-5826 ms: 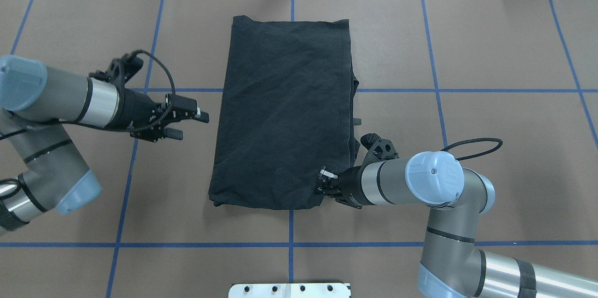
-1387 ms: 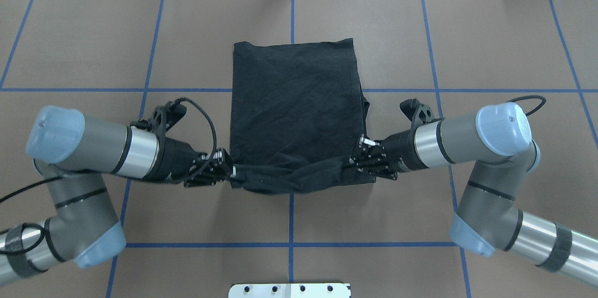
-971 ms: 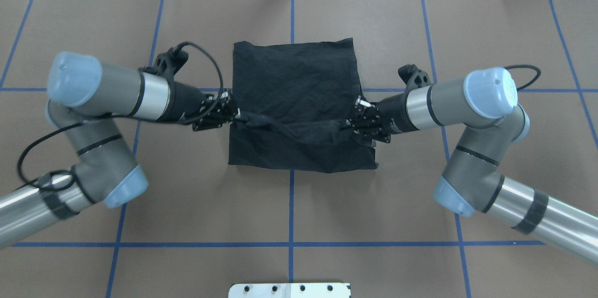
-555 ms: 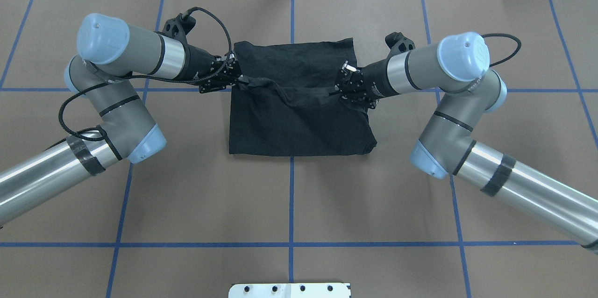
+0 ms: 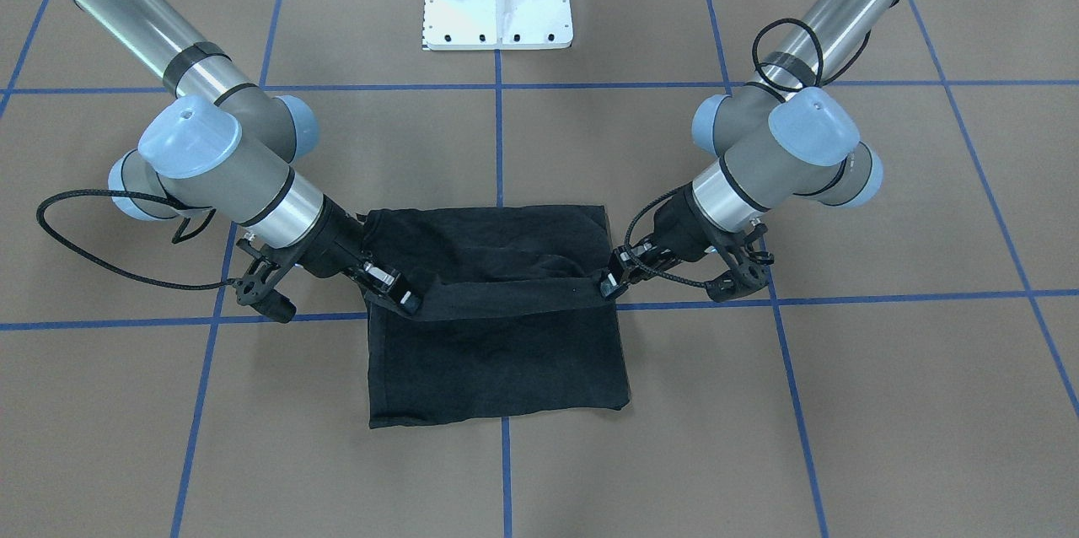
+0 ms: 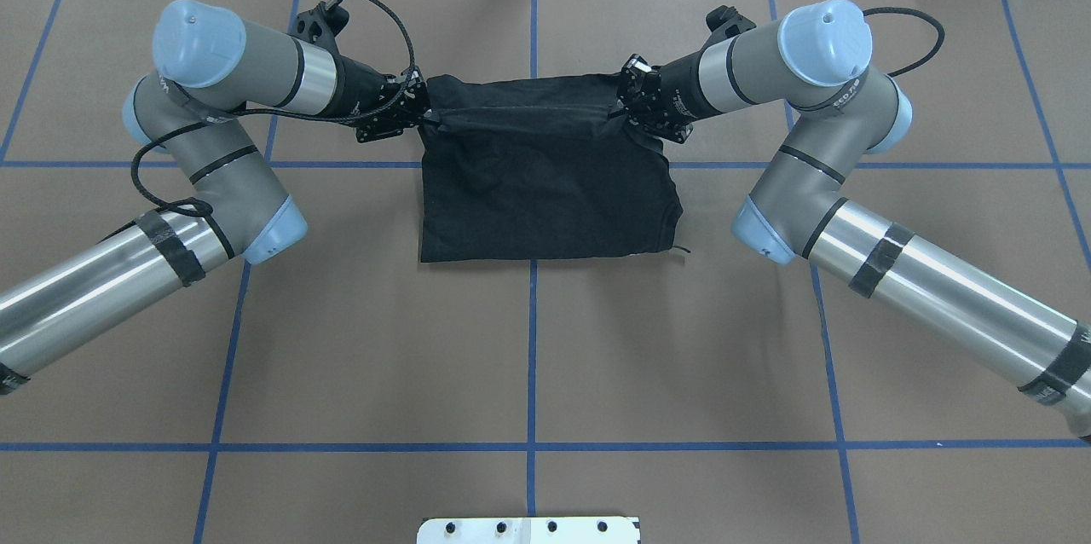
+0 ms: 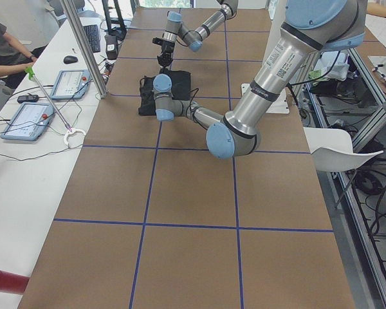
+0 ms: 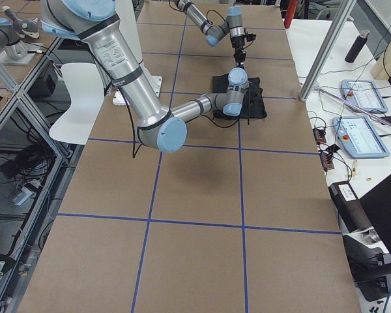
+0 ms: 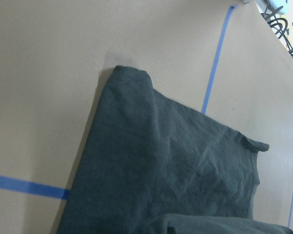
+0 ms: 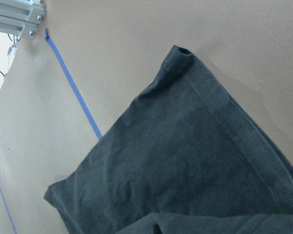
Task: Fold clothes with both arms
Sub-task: 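Lay the held edge down on the far end with both grippers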
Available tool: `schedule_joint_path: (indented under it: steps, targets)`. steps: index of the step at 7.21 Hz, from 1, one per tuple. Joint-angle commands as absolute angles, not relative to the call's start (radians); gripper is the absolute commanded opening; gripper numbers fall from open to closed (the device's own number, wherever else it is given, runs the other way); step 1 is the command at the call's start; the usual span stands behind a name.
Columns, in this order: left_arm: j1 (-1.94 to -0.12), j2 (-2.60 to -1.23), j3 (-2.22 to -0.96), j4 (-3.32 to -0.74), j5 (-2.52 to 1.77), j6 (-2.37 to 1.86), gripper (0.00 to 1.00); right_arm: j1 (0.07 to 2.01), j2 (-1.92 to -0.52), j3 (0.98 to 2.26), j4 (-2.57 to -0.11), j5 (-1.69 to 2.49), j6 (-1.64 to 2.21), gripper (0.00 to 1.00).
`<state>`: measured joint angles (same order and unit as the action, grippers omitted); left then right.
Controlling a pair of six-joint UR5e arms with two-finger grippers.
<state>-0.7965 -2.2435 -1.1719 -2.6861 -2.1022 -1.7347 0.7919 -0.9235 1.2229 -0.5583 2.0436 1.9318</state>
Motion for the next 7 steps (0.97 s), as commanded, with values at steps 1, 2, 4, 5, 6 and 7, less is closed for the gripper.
schedule_joint_path:
  steps: [1,2,4,5,6,7]
  targets:
    - [-0.798,-2.261,-1.135,-2.695,-2.100,-1.733,0.00,0.795,-0.881,1.162,-0.558,2.011,1.928,0.00]
    - [-0.807,-2.261,-1.135,-2.695,-2.100,-1.733,0.00,0.789,-0.862,1.143,-0.560,2.010,1.927,0.00]
    - [-0.828,-2.266,-1.135,-2.695,-2.100,-1.736,0.00,0.795,-0.825,1.115,-0.560,2.006,1.928,0.00]
    - [-0.831,-2.272,-1.135,-2.695,-2.100,-1.736,0.00,0.802,-0.816,1.117,-0.557,1.991,1.928,0.00]
    - [-0.833,-2.272,-1.134,-2.694,-2.100,-1.736,0.00,0.816,-0.812,1.115,-0.558,1.988,1.928,0.00]
    - [-0.834,-2.272,-1.132,-2.694,-2.100,-1.736,0.00,0.827,-0.811,1.114,-0.560,1.985,1.927,0.00]
